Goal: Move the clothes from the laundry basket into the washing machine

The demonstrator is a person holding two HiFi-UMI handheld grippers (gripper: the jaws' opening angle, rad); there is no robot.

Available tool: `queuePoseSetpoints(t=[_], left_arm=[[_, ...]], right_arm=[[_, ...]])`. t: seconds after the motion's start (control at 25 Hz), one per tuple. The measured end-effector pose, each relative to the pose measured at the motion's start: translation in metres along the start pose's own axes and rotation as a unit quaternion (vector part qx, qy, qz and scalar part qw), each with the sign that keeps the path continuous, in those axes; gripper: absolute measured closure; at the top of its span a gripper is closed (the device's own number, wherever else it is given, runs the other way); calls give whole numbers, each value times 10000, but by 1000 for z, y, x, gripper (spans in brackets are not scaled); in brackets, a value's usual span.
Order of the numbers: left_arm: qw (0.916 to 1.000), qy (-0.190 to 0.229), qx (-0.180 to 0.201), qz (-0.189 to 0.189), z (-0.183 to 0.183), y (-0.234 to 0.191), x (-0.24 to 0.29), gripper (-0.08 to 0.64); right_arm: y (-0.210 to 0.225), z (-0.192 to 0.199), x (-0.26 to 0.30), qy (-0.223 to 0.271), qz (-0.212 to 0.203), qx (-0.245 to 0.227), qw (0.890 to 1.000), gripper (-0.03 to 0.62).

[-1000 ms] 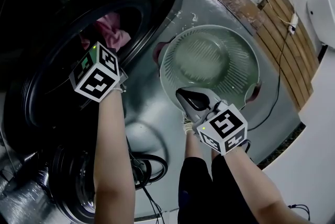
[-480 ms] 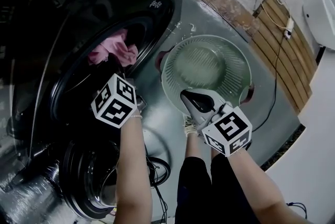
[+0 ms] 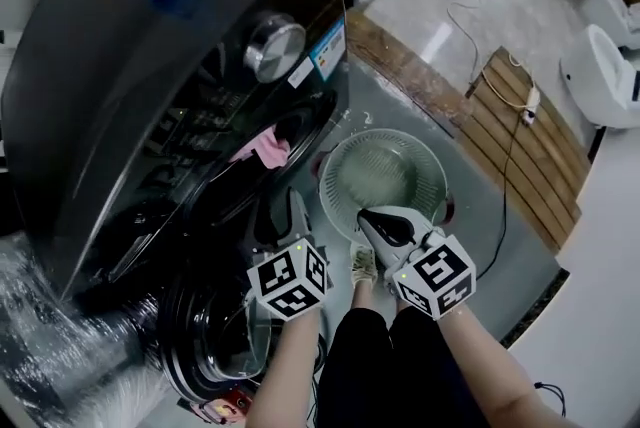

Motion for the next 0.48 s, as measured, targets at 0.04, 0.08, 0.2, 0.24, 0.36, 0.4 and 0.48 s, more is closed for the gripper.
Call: queuePoseSetpoints(t=[0.04,0.08,0.2,0.24,0.36,0.4,0.48], left_arm=[[9999,-2,35,133,-6,9,-14,357],[9996,20,55,280,-14,18,-27,390],[9970,237,117,730,-44,43,-67,556],[9955,337,188,868,-53,50,-85,557],[9872,598,530,1379,-81,71,-139,557],[9828,657,665,1590,-90,78,-153,557],[9742,673,867,1972,-103,91,-179,557]], right_arm=[[-6,-7,-11,-56,11,-95,9999,571],[-11,-15,-23,-107,5,-197,9997,571],[-24,-43,-61,-119,-105,-372,9992,571],[-31,-50,-76,-108,-137,-392,9991,571],[-56,-67,-122,-89,-172,-436,9989,571],[-63,-73,-137,-63,-158,-489,9987,571],[-76,-86,-164,31,-97,-689,9976,571]])
Point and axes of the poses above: the fingertips, and each gripper's own axes: x forward along the fingers, y to its right, z out of its underside, the point moved 5 cm from there along -x, backward along the fingers, and after that the axes turned 9 degrees about -y, right-handed, at the moved point
